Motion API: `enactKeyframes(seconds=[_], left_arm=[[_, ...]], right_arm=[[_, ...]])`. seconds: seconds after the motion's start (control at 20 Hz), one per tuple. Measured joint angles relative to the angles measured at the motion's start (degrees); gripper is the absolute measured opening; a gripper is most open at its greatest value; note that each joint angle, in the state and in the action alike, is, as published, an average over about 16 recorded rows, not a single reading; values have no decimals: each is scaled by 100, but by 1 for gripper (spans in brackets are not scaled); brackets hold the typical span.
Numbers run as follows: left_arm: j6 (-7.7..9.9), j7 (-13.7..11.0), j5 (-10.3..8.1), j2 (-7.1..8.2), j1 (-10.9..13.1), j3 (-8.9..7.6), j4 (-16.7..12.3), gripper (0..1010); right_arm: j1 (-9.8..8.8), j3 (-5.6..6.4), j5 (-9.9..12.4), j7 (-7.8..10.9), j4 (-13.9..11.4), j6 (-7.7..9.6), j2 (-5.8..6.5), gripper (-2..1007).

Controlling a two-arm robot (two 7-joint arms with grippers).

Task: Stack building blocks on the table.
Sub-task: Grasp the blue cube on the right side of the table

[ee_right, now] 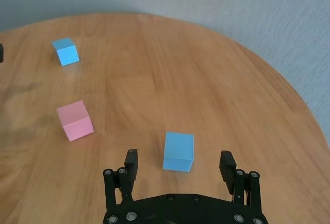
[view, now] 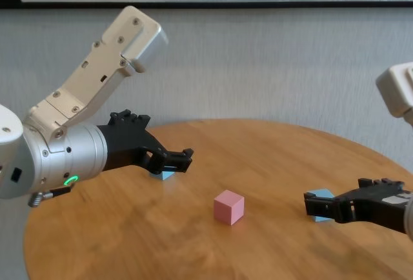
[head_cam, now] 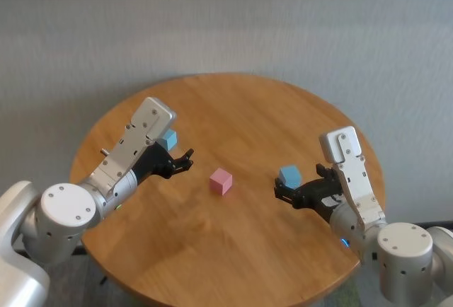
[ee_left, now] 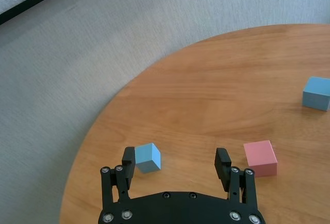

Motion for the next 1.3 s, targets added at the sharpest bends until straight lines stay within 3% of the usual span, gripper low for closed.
enactKeyframes(seconds=[0.45, 1.3], left_arm=[[0, 0, 0, 0, 0, 0, 1, 1001], [0, 0, 0, 0, 0, 0, 1, 1001]], right_arm=[[161, 22, -190, -155, 395, -50, -336, 1001], [410, 167, -390, -216, 972, -84, -790, 1001]])
